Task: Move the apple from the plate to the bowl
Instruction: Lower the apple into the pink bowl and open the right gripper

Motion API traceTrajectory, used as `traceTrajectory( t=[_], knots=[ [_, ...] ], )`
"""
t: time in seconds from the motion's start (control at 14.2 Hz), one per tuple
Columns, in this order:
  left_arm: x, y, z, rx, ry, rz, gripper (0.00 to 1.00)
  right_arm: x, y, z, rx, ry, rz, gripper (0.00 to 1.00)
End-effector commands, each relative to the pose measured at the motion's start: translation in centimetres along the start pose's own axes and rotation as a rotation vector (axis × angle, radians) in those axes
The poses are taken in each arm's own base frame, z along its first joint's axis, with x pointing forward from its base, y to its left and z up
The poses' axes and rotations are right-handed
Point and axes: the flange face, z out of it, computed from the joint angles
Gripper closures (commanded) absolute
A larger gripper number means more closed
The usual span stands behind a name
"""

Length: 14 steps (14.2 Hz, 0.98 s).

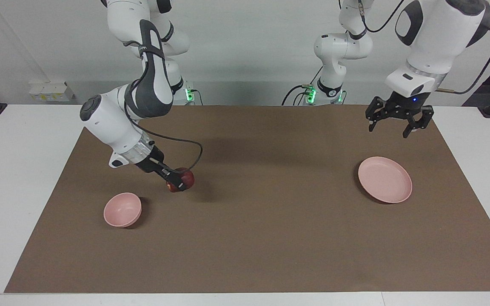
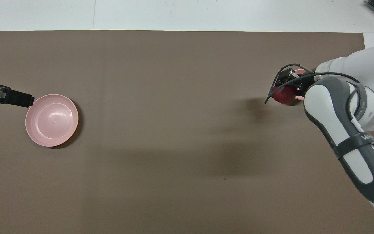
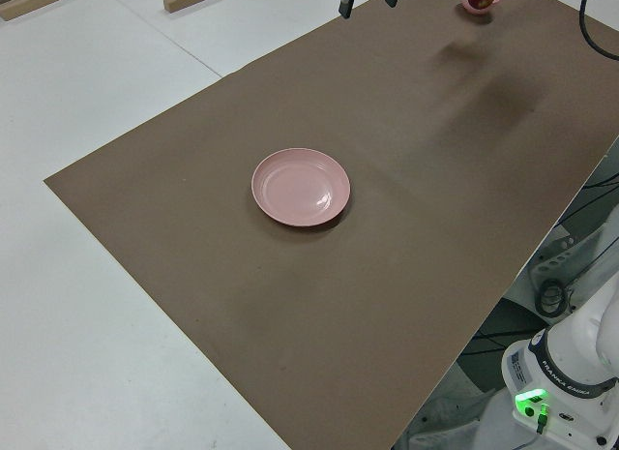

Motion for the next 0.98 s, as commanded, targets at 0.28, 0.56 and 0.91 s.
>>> traceTrajectory(
  t=[0.28, 0.56, 0.91],
  knots=[
    [-0.2, -1.1, -1.2, 0.008, -0.037, -0.007, 0.00, 2.5, 4.1, 0.6, -0.170, 0.180, -0.271, 1.00],
    [-0.5, -1.9, -1.6, 0.003, -0.014, -0.023, 0.00, 2.3, 4.3, 3.7, -0.177, 0.171, -0.279, 1.00],
    [-0.8, -2.2, -1.6, 0.001, -0.017, -0.033, 0.00, 2.1, 3.7, 5.4, -0.184, 0.169, -0.301, 0.00]
  ],
)
